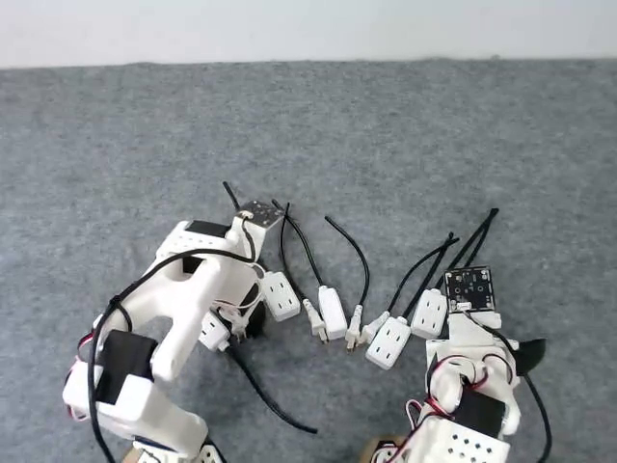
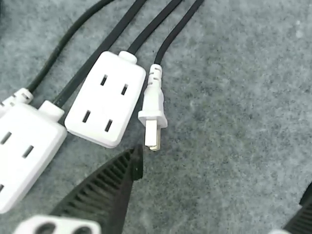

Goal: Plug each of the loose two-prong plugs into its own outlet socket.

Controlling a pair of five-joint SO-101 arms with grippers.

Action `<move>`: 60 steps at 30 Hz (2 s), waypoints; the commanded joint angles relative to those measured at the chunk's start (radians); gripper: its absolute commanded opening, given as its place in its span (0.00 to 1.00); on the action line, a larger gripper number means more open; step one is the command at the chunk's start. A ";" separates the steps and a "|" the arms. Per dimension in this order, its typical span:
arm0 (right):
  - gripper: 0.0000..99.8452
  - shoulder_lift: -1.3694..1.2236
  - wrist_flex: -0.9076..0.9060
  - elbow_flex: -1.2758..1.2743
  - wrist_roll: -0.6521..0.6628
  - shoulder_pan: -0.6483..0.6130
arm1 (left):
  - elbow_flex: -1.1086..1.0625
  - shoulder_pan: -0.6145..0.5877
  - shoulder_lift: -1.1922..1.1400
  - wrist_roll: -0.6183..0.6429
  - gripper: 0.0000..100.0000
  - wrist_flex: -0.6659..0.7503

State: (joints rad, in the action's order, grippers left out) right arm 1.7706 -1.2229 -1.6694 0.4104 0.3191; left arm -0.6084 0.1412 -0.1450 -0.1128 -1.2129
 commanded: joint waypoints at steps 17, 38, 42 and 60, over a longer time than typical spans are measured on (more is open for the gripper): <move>0.49 0.010 -0.008 -0.015 -0.006 -0.008 | -0.036 -0.009 0.084 -0.018 0.02 0.038; 0.49 0.012 -0.007 -0.015 -0.006 -0.008 | -0.025 -0.017 0.669 -0.017 0.01 0.014; 0.49 0.012 -0.007 -0.015 -0.006 -0.008 | -0.031 -0.017 0.835 -0.018 0.01 0.008; 0.49 0.013 0.159 0.014 -0.006 -0.016 | 0.142 -0.017 1.344 -0.201 0.01 -0.084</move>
State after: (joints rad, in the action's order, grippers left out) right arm 1.7706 -1.1937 -1.6694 0.4104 0.3099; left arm -0.5900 0.1304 1.1469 -0.3000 -1.2774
